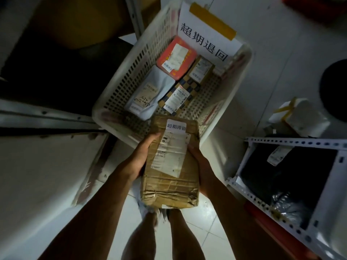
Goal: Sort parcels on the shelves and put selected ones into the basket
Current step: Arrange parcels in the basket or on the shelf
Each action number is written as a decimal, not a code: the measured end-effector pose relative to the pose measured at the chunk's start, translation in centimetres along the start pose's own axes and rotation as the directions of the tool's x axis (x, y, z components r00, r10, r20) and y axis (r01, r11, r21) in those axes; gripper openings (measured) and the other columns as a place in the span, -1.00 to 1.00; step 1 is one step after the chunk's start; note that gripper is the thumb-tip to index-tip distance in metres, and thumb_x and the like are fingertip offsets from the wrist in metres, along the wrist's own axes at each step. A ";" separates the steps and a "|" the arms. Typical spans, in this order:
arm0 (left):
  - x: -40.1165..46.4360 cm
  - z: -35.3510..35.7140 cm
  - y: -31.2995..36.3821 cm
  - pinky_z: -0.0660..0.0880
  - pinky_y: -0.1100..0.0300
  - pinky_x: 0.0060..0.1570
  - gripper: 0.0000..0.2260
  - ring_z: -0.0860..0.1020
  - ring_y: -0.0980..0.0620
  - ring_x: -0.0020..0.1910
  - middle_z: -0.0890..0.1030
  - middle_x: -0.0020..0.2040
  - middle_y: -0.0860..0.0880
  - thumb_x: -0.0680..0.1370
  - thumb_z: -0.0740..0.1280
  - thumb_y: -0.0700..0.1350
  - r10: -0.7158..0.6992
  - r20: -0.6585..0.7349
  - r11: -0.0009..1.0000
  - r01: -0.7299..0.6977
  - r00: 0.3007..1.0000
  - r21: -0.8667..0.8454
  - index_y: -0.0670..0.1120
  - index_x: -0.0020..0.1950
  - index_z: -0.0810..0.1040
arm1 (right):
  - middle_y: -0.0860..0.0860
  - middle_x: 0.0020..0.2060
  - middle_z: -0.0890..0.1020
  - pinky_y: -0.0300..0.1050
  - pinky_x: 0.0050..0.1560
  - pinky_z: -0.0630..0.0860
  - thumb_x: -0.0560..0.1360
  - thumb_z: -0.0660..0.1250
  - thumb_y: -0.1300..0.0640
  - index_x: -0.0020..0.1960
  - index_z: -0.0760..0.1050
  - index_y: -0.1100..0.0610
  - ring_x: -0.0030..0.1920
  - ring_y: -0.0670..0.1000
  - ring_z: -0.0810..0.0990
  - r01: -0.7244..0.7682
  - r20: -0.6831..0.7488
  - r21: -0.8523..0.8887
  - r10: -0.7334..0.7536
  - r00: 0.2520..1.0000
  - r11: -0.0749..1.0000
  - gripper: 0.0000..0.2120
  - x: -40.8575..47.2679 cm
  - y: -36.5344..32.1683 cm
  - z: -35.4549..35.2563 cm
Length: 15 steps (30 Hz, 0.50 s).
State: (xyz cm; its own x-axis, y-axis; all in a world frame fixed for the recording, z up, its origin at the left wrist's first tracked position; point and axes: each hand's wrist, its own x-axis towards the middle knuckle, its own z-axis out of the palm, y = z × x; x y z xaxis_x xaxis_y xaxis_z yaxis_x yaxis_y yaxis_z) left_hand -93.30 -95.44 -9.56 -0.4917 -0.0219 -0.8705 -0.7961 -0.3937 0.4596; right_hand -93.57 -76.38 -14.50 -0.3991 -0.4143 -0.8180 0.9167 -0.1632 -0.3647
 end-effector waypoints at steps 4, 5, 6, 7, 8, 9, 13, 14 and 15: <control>3.2 -1.1 2.5 0.48 0.15 -0.17 -0.71 0.69 0.05 -0.23 0.74 -0.21 0.00 0.65 0.20 0.08 -0.074 -0.020 0.997 0.074 0.997 0.024 -0.05 0.01 0.64 | 0.24 0.39 0.51 0.47 0.39 0.34 0.48 0.42 -0.26 0.50 0.40 0.04 0.39 0.35 0.46 0.012 0.014 -0.002 -0.012 1.000 1.000 -0.31 2.6 -1.6 1.2; 4.0 -1.2 3.2 0.49 0.14 -0.16 -0.71 0.70 0.05 -0.24 0.74 -0.20 -0.02 0.65 0.20 0.07 -0.097 -0.022 0.995 0.098 0.995 0.022 -0.06 -0.01 0.64 | 0.25 0.39 0.50 0.47 0.39 0.34 0.47 0.43 -0.26 0.50 0.39 0.05 0.39 0.35 0.46 0.019 0.010 0.012 -0.019 1.000 1.000 -0.29 3.4 -2.0 1.4; 5.1 -1.3 4.3 0.51 0.12 -0.13 -0.71 0.70 0.03 -0.22 0.74 -0.17 -0.05 0.65 0.21 0.07 -0.109 -0.006 0.993 0.109 0.994 0.032 -0.06 -0.01 0.65 | 0.26 0.38 0.51 0.46 0.38 0.36 0.45 0.45 -0.25 0.49 0.40 0.07 0.38 0.35 0.48 0.031 -0.032 0.035 -0.029 0.999 0.999 -0.28 4.3 -2.7 1.6; 6.5 -1.4 5.5 0.52 0.10 -0.10 -0.70 0.70 0.01 -0.18 0.75 -0.12 -0.07 0.64 0.21 0.08 -0.110 0.001 0.993 0.110 0.994 0.051 -0.06 0.00 0.66 | 0.26 0.36 0.53 0.43 0.37 0.39 0.43 0.47 -0.24 0.48 0.42 0.09 0.35 0.34 0.51 0.046 -0.080 0.043 -0.043 0.996 0.998 -0.27 5.5 -3.7 1.8; 8.0 -1.8 6.4 0.52 0.09 -0.07 -0.70 0.70 0.00 -0.14 0.75 -0.08 -0.08 0.64 0.22 0.10 -0.106 -0.002 0.991 0.106 0.994 0.076 -0.04 0.01 0.66 | 0.26 0.33 0.56 0.39 0.35 0.44 0.43 0.46 -0.22 0.46 0.44 0.11 0.32 0.33 0.54 0.050 -0.112 0.028 -0.047 0.993 0.998 -0.29 7.0 -4.5 2.1; 9.4 -2.2 7.1 0.52 0.07 -0.04 -0.71 0.70 -0.01 -0.10 0.74 -0.03 -0.08 0.63 0.22 0.11 -0.101 -0.003 0.990 0.101 0.995 0.099 -0.02 0.05 0.66 | 0.25 0.31 0.58 0.35 0.33 0.47 0.45 0.42 -0.21 0.44 0.46 0.12 0.30 0.30 0.57 0.043 -0.115 0.017 -0.040 0.992 0.999 -0.33 8.5 -5.2 2.3; 15.2 -3.2 9.4 0.49 0.12 -0.06 -0.82 0.67 -0.03 0.02 0.75 -0.09 0.05 0.62 0.27 0.05 -0.084 0.042 0.981 0.076 0.996 0.179 0.03 0.08 0.61 | 0.23 0.32 0.58 0.39 0.37 0.42 0.35 0.51 -0.31 0.44 0.48 0.11 0.33 0.30 0.55 0.029 -0.209 0.041 -0.020 0.978 0.999 -0.20 14.4 -5.8 2.2; 16.5 -3.4 9.6 0.49 0.13 -0.08 -0.85 0.66 -0.03 0.00 0.74 -0.13 0.06 0.62 0.29 0.02 -0.083 0.039 0.978 0.074 0.996 0.194 0.02 0.08 0.61 | 0.23 0.35 0.55 0.41 0.39 0.39 0.37 0.50 -0.32 0.46 0.46 0.11 0.35 0.30 0.52 0.048 -0.216 0.042 -0.038 0.976 0.998 -0.19 15.8 -5.6 2.2; 17.8 -3.7 9.8 0.49 0.13 -0.09 -0.85 0.66 -0.04 0.00 0.74 -0.12 0.04 0.61 0.30 -0.01 -0.082 0.034 0.976 0.074 0.996 0.207 0.00 0.11 0.61 | 0.24 0.38 0.52 0.42 0.40 0.37 0.42 0.48 -0.30 0.48 0.43 0.11 0.38 0.30 0.50 0.068 -0.208 0.029 -0.060 0.976 0.997 -0.22 17.0 -5.7 2.2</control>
State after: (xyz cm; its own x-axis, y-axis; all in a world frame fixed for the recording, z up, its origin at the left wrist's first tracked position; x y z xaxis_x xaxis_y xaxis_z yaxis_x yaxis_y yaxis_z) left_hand -108.49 -103.11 -21.20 -0.4363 0.0420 -0.8988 -0.8858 -0.1956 0.4208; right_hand -105.51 -84.46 -25.33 -0.4487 -0.2086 -0.8690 0.8877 -0.2164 -0.4064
